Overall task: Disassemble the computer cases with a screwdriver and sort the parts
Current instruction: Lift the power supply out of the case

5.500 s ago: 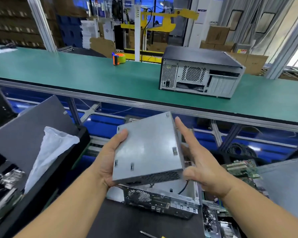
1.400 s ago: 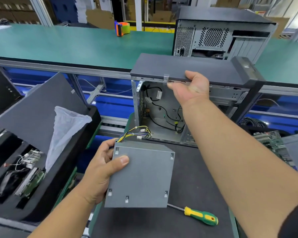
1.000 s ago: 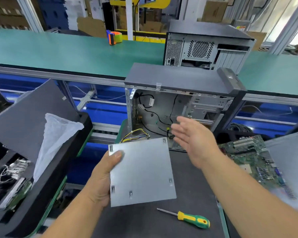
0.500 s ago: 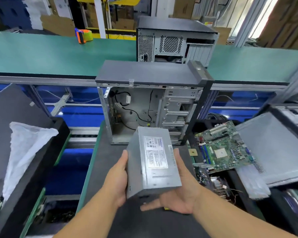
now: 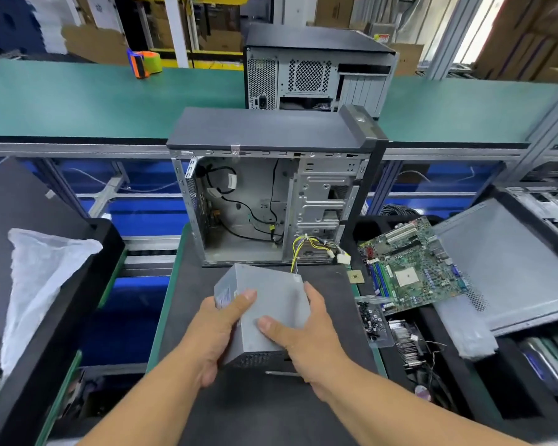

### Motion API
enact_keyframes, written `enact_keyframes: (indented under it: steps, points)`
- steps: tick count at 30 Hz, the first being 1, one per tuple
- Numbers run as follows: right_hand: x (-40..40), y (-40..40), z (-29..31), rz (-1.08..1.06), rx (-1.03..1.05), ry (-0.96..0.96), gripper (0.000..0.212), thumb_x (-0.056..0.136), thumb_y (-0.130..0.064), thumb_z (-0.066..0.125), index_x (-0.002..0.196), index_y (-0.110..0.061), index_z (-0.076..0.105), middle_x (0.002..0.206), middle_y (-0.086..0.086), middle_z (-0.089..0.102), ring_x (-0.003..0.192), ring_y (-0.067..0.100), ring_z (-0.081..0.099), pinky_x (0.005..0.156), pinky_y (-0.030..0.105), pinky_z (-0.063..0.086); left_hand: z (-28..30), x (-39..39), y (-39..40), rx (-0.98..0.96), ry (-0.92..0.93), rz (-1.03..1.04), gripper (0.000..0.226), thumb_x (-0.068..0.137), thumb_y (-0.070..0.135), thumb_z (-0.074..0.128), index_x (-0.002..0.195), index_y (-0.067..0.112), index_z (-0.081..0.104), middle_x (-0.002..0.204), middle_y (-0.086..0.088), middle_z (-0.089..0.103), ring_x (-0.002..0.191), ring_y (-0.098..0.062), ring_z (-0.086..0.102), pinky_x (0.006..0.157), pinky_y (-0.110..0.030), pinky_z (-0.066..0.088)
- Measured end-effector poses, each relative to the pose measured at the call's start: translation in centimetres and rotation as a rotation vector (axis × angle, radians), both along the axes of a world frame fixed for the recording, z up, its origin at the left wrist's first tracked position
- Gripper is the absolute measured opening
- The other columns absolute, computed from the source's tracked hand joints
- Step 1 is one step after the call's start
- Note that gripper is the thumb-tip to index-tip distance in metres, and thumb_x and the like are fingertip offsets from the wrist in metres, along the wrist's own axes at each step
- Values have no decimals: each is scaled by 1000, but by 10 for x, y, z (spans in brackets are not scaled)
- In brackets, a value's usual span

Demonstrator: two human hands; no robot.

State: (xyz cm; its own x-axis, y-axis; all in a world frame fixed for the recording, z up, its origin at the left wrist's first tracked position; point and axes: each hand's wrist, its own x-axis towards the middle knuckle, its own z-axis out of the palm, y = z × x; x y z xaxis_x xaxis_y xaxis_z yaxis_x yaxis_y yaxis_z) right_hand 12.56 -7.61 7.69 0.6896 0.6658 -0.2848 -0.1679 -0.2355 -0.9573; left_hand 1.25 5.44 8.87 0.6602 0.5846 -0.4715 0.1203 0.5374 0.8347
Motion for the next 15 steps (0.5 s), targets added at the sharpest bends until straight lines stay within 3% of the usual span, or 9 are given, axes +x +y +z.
enact_keyframes:
  steps: [2, 4, 5, 7, 10, 13, 15]
  points:
    - [2, -6, -8, 4, -4, -37, 109, 49, -67, 92, 141, -57, 35, 135, -14, 55, 124, 8, 57, 104, 36, 50, -1, -5, 1, -32, 18, -6, 79, 65, 49, 91, 130, 12, 65, 115, -18, 76, 105, -39, 74, 93, -55, 59]
    - [8, -16, -15, 0, -49, -125, 84, 76, -59, 81, 146, -54, 34, 119, -17, 63, 104, -5, 62, 89, 16, 49, -8, -9, 3, -81, 22, 53, 68, 69, 42, 86, 127, 11, 68, 114, -18, 77, 103, -38, 75, 94, -55, 58]
    - [13, -23, -18, -5, -71, -197, 70, 89, -54, 71, 149, -51, 34, 107, -16, 66, 93, -4, 63, 80, 12, 46, -11, -12, 4, -130, 25, 88, 62, 72, 43, 81, 124, 11, 70, 113, -17, 77, 101, -37, 75, 91, -52, 58]
    - [21, -40, -30, 25, -147, -383, 54, 101, -52, 50, 152, -47, 33, 98, -15, 62, 90, 3, 58, 84, 24, 46, -16, -18, 5, -236, 11, 128, 56, 78, 47, 75, 123, 13, 71, 115, -17, 76, 102, -38, 75, 92, -52, 56]
    - [31, -71, -56, 266, -503, -753, 54, 98, -63, 29, 151, -51, 27, 126, -21, 45, 123, 9, 38, 103, 43, 35, -25, -27, 7, -276, -12, 149, 65, 74, 51, 76, 128, 15, 69, 121, -18, 74, 110, -41, 72, 107, -63, 47]
    - [35, -96, -81, 557, -804, -945, 54, 92, -68, 33, 143, -51, 29, 130, -14, 36, 127, 16, 34, 102, 43, 33, -28, -29, 4, -271, 1, 154, 64, 74, 49, 75, 128, 14, 69, 121, -17, 74, 109, -40, 73, 108, -60, 47]
    - [37, -105, -91, 574, -881, -999, 40, 95, -59, 42, 132, -44, 36, 124, -12, 37, 122, 18, 41, 93, 39, 36, -30, -29, 0, -287, 2, 150, 62, 77, 47, 73, 128, 13, 69, 121, -18, 74, 108, -39, 73, 103, -56, 51]
